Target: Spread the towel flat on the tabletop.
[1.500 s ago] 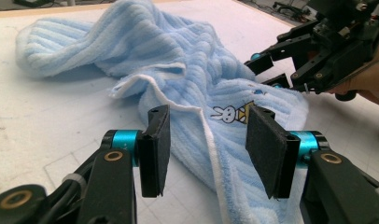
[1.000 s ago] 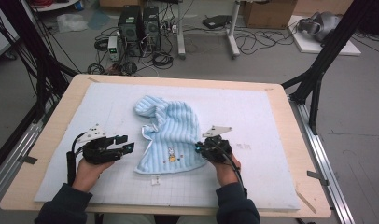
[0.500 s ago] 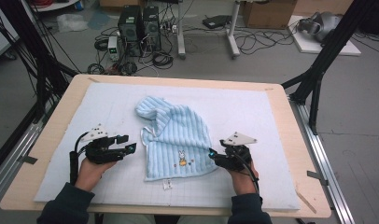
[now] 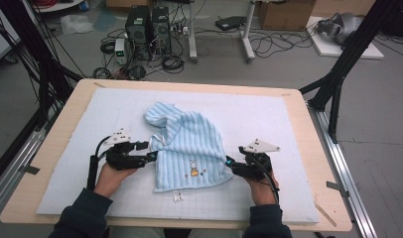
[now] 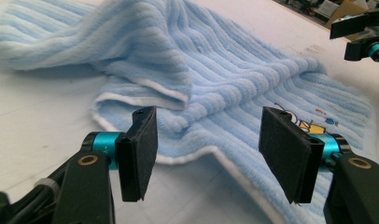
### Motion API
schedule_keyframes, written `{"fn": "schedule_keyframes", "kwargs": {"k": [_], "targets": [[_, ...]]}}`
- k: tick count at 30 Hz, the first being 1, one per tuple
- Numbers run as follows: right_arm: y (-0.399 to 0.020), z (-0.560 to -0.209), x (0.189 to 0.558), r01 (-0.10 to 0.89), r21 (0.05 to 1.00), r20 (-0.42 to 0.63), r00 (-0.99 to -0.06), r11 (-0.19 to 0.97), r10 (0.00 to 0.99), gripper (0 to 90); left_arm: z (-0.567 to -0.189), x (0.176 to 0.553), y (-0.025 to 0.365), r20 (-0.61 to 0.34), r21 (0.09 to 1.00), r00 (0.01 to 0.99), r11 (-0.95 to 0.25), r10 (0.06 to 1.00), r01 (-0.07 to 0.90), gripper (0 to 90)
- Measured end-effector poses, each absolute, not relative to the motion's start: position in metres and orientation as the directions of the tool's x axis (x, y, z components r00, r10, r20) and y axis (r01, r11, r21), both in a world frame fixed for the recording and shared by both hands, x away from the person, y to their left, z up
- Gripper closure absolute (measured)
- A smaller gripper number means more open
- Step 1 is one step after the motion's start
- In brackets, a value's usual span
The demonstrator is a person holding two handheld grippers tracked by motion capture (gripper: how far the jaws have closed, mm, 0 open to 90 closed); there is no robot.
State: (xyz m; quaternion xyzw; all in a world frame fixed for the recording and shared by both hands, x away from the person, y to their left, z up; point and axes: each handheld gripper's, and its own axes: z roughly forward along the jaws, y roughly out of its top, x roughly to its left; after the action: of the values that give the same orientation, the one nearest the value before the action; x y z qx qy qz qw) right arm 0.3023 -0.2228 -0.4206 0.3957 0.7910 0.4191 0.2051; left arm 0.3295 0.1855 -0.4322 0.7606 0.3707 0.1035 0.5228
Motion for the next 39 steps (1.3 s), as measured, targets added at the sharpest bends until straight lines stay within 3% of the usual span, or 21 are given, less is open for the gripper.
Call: {"fn": "schedule_keyframes", "kwargs": {"k": [12, 18, 22, 25, 29, 37, 39], "targets": [[-0.209, -0.432, 0.300, 0.474, 0.789, 0.047, -0.681, 0.390, 0.731, 47.4, -0.441, 0.331, 0.148, -0.191, 0.808, 0.715, -0.306, 0.672, 0.504, 40.4], [-0.205, -0.439, 0.292, 0.493, 0.779, 0.060, -0.673, 0.388, 0.737, 47.7, -0.448, 0.323, 0.125, -0.063, 0.775, 0.741, -0.435, 0.669, 0.458, 42.3], [-0.207, -0.442, 0.289, 0.501, 0.783, 0.060, -0.651, 0.370, 0.757, 48.0, -0.449, 0.322, 0.127, -0.017, 0.783, 0.742, -0.453, 0.670, 0.427, 58.1], [-0.211, -0.440, 0.288, 0.509, 0.791, 0.081, -0.638, 0.340, 0.766, 48.0, -0.449, 0.321, 0.131, -0.021, 0.790, 0.752, -0.450, 0.658, 0.417, 77.2], [-0.210, -0.437, 0.291, 0.506, 0.797, 0.111, -0.660, 0.330, 0.743, 48.4, -0.447, 0.319, 0.137, -0.050, 0.779, 0.753, -0.446, 0.657, 0.441, 82.5], [-0.185, -0.446, 0.291, 0.493, 0.731, 0.058, -0.735, 0.472, 0.676, 62.4, -0.449, 0.295, 0.166, -0.090, 0.792, 0.756, -0.414, 0.648, 0.449, 82.6], [-0.184, -0.445, 0.289, 0.493, 0.730, 0.076, -0.748, 0.474, 0.660, 75.6, -0.449, 0.290, 0.171, -0.101, 0.796, 0.756, -0.403, 0.647, 0.451, 82.5]]}}
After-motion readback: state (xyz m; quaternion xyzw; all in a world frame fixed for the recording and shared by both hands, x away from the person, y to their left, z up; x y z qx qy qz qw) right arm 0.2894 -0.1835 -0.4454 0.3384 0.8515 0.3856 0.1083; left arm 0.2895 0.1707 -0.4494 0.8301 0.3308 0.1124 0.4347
